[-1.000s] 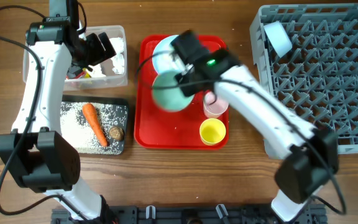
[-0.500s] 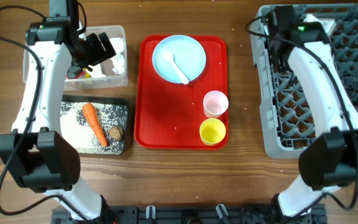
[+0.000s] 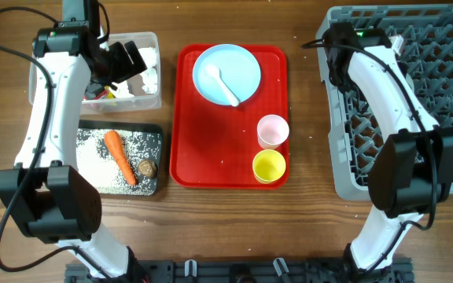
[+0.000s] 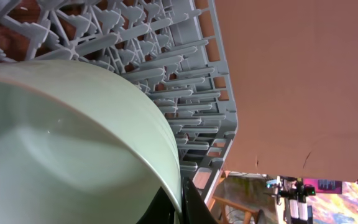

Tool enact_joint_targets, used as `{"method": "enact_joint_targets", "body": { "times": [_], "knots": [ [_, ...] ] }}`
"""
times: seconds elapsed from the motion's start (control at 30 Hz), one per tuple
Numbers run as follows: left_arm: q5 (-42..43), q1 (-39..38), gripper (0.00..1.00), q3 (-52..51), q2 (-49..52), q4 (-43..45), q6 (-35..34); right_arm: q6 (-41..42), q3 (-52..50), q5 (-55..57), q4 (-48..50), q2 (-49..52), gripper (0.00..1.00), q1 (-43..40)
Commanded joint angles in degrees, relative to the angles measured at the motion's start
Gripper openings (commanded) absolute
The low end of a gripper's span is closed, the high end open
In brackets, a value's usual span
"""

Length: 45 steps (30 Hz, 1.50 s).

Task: Sort waste into correct bins and load items into the dishwasher rack

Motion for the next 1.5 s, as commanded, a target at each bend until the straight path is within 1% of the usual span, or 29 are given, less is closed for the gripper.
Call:
{"method": "enact_joint_targets", "body": {
  "times": [0.0,0.1,0.27,0.33,0.37,0.4,0.5,0.53,0.57,0.6,0.63,0.7,0.77,0.8,0.97,1.03,1.1,1.13,1.17,1.2,1.23,1.27,1.3,1.37,1.43,1.47],
  "knots": [
    [-0.3,0.2,1.0,-0.2,-1.4,0.0,-0.9,-2.2,-0.2,2.7,1.2,1.6,0.04,-0.1],
    [-0.3,0.2,1.0,-0.2,-1.4,0.0,-0.9,-6.0,-0.2,3.4,4.1,1.6,0.04,-0.1],
    [-0.3,0.2,1.0,-0.2,-1.4,0.0,-0.9,-7.5,-0.2,3.7,6.0,1.6,0.05,-0.1],
    [-0.3,0.2,1.0,-0.2,-1.4,0.0,-0.9,-8.0,-0.2,1.7,6.5,1.6,0.04,0.1],
    [-0.3,0.2,1.0,-0.2,-1.4,0.0,-0.9,-9.4,-0.2,-0.6,6.9,1.6,0.04,0.4],
    [-0.3,0.2,1.0,-0.2,-1.4,0.0,-0.9,-10.9,-0.2,-3.5,7.0,1.6,0.04,1.1],
    [-0.3,0.2,1.0,-0.2,-1.4,0.0,-0.9,-12.0,-0.2,-5.6,6.8,1.6,0.05,4.3],
    [-0.3,0.2,1.0,-0.2,-1.4,0.0,-0.9,-12.0,-0.2,-5.6,6.9,1.6,0.06,5.5],
    [-0.3,0.2,1.0,-0.2,-1.4,0.0,-0.9,-12.0,-0.2,-5.6,6.8,1.6,0.09,6.6],
    [-0.3,0.2,1.0,-0.2,-1.4,0.0,-0.9,-12.0,-0.2,-5.6,6.8,1.6,0.17,7.6],
    [-0.3,0.2,1.0,-0.2,-1.4,0.0,-0.9,-14.4,-0.2,-7.5,6.6,1.6,0.3,8.6],
    [-0.3,0.2,1.0,-0.2,-1.4,0.0,-0.9,-19.4,-0.2,-12.4,6.2,1.6,0.6,9.6],
    [-0.3,0.2,1.0,-0.2,-1.4,0.0,-0.9,-19.2,-0.2,-17.4,4.8,1.6,0.73,10.2],
    [-0.3,0.2,1.0,-0.2,-1.4,0.0,-0.9,-19.0,-0.2,-19.1,4.3,1.6,1.0,10.2],
    [-0.3,0.2,1.0,-0.2,-1.4,0.0,-0.9,-17.4,0.7,-19.5,3.5,1.6,1.0,10.1],
    [-0.3,0.2,1.0,-0.2,-1.4,0.0,-0.9,-16.1,4.4,-20.7,3.1,0.7,1.0,10.1],
    [-0.3,0.2,1.0,-0.2,-1.4,0.0,-0.9,-16.5,10.5,-26.6,1.1,-0.2,1.0,10.2],
    [-0.3,0.2,1.0,-0.2,-1.4,0.0,-0.9,-16.5,14.9,-32.1,-0.3,-0.5,1.0,10.2],
    [-0.3,0.2,1.0,-0.2,-1.4,0.0,-0.9,-17.4,19.9,-42.4,-0.7,-0.7,1.0,10.2],
    [-0.3,0.2,1.0,-0.2,-1.4,0.0,-0.9,-21.7,23.2,-55.7,0.7,-0.7,1.0,10.2],
    [-0.3,0.2,1.0,-0.2,-1.4,0.0,-0.9,-25.4,24.6,-69.3,5.3,-0.8,1.0,10.1],
    [-0.3,0.2,1.0,-0.2,-1.4,0.0,-0.9,-26.9,24.3,-81.8,13.1,-0.3,1.0,10.2],
    [-0.3,0.2,1.0,-0.2,-1.4,0.0,-0.9,-25.3,24.1,-84.8,18.2,0.7,0.93,10.6],
    [-0.3,0.2,1.0,-0.2,-1.4,0.0,-0.9,-22.7,24.0,-82.6,23.3,3.3,0.88,12.4],
    [-0.3,0.2,1.0,-0.2,-1.4,0.0,-0.9,-25.5,24.0,-80.9,25.2,8.7,0.87,16.3],
    [-0.3,0.2,1.0,-0.2,-1.4,0.0,-0.9,-25.5,24.0,-78.5,25.3,11.2,0.84,17.8]
  ]
}}
